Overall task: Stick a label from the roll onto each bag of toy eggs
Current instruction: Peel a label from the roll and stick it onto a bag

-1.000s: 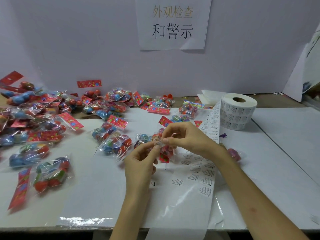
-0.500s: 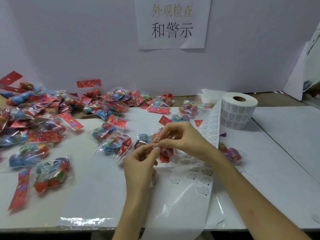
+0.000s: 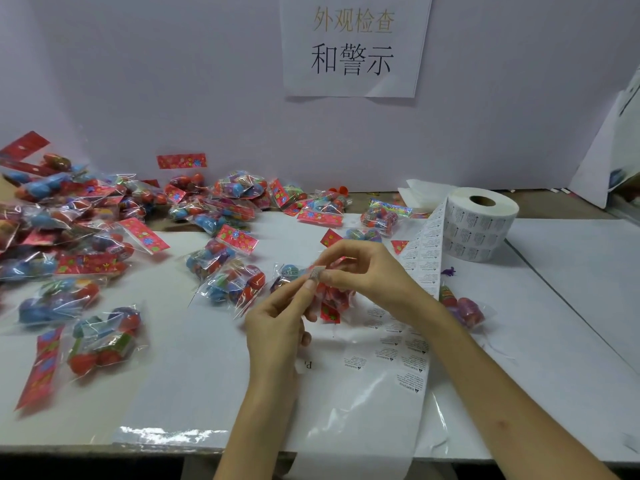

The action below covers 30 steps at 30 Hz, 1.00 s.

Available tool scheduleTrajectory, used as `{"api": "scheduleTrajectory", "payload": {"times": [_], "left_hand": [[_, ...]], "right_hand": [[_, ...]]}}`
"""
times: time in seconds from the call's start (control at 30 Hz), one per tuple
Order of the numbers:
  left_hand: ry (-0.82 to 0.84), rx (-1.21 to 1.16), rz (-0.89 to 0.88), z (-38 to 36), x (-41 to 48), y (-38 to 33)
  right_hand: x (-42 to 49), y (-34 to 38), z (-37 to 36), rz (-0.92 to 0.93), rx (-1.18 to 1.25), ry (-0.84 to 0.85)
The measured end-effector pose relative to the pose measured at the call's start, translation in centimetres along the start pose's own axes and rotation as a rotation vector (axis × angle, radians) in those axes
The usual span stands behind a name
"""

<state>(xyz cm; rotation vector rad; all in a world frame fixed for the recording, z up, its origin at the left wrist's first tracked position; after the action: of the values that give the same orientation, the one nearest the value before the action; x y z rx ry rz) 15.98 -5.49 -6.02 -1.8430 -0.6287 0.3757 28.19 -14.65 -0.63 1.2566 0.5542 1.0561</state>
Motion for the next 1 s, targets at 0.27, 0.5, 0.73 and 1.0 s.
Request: {"api": "scheduleTrajectory", "payload": {"times": [0.27,0.5,0.73,1.0], "left_hand": [[0.048,0.05,0.028,-0.6,0.4,0.8],[0.035,0.099,0.029,-0.5,0.4,0.8],[0.07,0.125,0.071,-0.9,0.4,1.3],[-0.014,0.141,0.008,0.0,0.1,0.5]], "right_hand": [[-0.2,1.1,1.2,0.087,-0.021,-0.147],[-2.1,0.2,6.7,-0.062,-0.286,-0.529],[-1.8,-2.1,6.0,-0.312,-0.585,-0.44],[-2.3,2.4,6.1,0.15,0.003,-0.542]]}}
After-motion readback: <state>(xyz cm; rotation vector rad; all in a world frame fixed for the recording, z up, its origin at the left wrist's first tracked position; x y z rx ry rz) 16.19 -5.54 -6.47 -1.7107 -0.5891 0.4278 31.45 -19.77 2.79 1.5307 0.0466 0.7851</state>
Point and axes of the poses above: each hand's wrist, its own x-axis towards the middle knuckle, its own z-axis out of the back of the hand, y = z × x, the point moved 10 cm from there along x, towards the middle knuckle, and after that the axes turned 9 degrees about y, right-handed, at the moved point
